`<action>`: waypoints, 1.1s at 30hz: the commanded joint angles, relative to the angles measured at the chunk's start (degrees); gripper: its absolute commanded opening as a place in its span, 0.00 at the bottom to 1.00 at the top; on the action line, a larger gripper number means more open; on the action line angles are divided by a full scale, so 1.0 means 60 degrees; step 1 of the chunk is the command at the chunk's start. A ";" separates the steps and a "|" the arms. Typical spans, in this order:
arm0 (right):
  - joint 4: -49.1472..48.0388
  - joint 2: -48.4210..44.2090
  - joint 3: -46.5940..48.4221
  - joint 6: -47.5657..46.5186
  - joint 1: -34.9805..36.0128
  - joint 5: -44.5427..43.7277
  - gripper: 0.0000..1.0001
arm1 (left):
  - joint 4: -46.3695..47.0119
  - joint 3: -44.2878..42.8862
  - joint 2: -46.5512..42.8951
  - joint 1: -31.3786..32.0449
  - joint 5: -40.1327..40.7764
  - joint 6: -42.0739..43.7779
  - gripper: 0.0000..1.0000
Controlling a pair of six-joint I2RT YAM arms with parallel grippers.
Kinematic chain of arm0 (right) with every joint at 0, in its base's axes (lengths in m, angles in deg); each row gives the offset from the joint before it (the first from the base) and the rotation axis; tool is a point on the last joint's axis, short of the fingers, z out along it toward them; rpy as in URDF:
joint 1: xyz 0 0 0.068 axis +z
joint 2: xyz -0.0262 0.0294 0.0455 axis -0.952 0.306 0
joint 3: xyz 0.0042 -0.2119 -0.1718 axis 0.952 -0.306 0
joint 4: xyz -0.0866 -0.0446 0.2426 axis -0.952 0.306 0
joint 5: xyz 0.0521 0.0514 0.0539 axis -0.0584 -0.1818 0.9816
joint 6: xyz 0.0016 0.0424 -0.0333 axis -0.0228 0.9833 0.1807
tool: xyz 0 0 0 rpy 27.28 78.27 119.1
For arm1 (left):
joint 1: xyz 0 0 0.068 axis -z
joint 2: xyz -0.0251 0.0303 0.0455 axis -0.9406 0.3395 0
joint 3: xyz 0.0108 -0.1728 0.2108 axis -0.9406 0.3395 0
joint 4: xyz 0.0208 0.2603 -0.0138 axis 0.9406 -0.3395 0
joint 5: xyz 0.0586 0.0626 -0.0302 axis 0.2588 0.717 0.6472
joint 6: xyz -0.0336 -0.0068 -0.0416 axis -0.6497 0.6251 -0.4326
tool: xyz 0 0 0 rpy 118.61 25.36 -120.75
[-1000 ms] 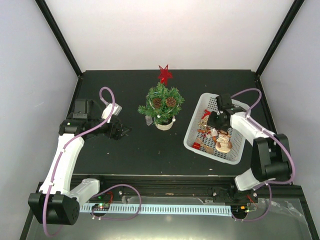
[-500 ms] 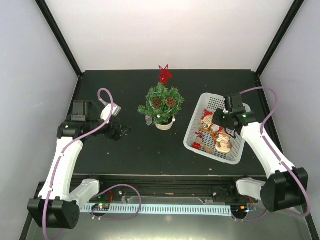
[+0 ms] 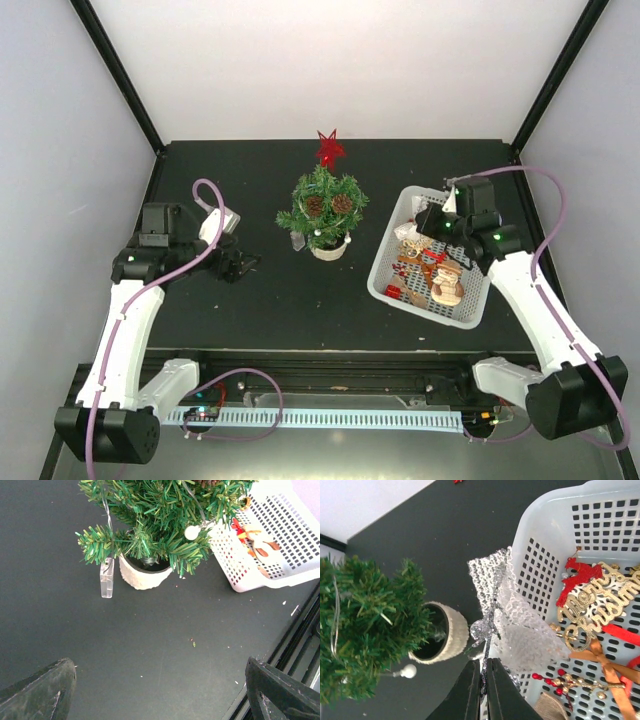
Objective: Decorate the small christmas tree
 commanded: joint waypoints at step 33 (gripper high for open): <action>-0.1515 -0.0042 -0.0360 0.1063 -0.2676 0.5579 0.09 | -0.0908 -0.0651 0.0062 0.0071 -0.2078 0.0597 0.93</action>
